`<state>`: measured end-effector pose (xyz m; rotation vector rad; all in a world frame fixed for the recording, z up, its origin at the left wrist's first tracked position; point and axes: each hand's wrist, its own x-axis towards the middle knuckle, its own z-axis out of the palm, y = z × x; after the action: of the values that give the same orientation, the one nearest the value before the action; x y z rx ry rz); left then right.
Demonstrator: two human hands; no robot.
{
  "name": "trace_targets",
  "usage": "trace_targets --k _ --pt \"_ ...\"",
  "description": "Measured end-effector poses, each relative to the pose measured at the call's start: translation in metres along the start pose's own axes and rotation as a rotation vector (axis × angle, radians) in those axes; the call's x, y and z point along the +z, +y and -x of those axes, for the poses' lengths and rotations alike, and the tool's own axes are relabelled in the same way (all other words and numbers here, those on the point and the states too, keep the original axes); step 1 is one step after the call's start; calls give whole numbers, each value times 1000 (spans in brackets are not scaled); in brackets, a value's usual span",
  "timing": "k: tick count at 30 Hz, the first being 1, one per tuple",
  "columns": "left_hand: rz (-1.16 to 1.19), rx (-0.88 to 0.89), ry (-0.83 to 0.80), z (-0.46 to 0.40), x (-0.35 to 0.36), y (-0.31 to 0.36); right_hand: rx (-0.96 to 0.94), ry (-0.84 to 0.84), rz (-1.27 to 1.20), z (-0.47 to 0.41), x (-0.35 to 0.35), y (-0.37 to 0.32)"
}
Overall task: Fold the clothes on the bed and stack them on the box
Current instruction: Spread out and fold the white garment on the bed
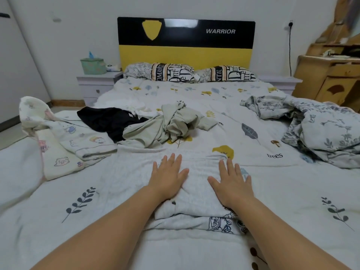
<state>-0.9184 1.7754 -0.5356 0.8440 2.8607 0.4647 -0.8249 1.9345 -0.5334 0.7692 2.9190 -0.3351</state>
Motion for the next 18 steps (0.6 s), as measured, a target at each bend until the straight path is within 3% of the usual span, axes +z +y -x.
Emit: trace_targets --k 4,9,14,18 --pt "39 -194 266 19 -44 -26 -82 148 20 23 -19 -26" --pt "-11 -566 81 40 -72 -92 -475 90 -198 80 -17 -96" --pt "174 -521 54 49 -80 -116 -669 -130 -97 106 14 -153" --pt "594 -350 63 46 -82 -120 -617 -97 20 105 34 -175"
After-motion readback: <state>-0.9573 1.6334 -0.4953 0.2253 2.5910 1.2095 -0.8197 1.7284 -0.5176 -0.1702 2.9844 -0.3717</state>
